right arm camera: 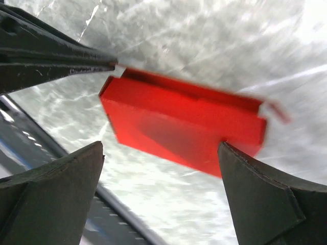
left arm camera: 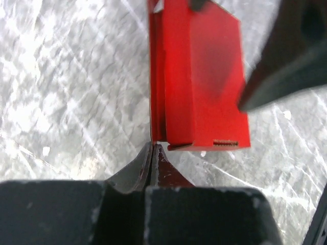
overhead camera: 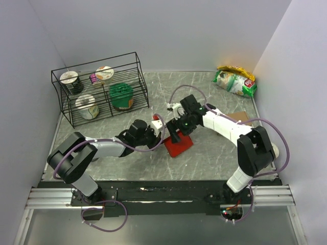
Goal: Fold the paper box
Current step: Close the paper box at the center of the board.
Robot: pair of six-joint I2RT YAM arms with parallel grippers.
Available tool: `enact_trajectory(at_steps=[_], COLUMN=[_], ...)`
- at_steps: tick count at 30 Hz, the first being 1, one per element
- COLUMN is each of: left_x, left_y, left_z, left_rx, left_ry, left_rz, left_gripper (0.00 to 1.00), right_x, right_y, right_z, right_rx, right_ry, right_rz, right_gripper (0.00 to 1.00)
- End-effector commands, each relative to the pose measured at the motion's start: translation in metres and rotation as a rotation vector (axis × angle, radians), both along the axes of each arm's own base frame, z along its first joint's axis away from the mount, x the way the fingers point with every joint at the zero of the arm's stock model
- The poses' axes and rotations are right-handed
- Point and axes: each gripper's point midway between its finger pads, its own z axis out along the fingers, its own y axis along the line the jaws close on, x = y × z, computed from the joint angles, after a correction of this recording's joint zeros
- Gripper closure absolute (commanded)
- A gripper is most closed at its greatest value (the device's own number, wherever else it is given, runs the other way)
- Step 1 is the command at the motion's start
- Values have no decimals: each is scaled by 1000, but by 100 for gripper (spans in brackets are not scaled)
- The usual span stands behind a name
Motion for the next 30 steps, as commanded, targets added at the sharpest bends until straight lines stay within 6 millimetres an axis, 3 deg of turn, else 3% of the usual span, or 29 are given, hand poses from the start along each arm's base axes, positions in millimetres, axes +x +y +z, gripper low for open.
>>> enact_trajectory(at_steps=[1,4,8,12,14,15,20,30], left_x=[-5,-6,-6,-3,-2,-2,-3,-16], left_y=[-11,-11,-9,-9,-9,-10,-9,-15], left_z=[16,20,21,25,27,30,34,43], left_rx=[-16,-16,-7,21,34,32,33,-13], left_ry=[-78,-88,-92,-112,-132,-144,-168,-168], left_rz=[-126,-137,-138,-154,-166,-180,-197,-263], left_gripper=[99,99,99,99,99,99,99,99], right_x=[18,24,24,11,6,1,-5,8], right_y=[26,31,24,16,17,11,-1,-4], right_z=[75,89,84,88,99,86,62,38], right_rx=[162,183,124,127,167,155,72,-97], right_ry=[-301,-401,-425,-463,-524,-507,-547,-670], right_rz=[306,397,460,471,465,456,429,459], right_gripper=[0,0,0,0,0,0,0,0])
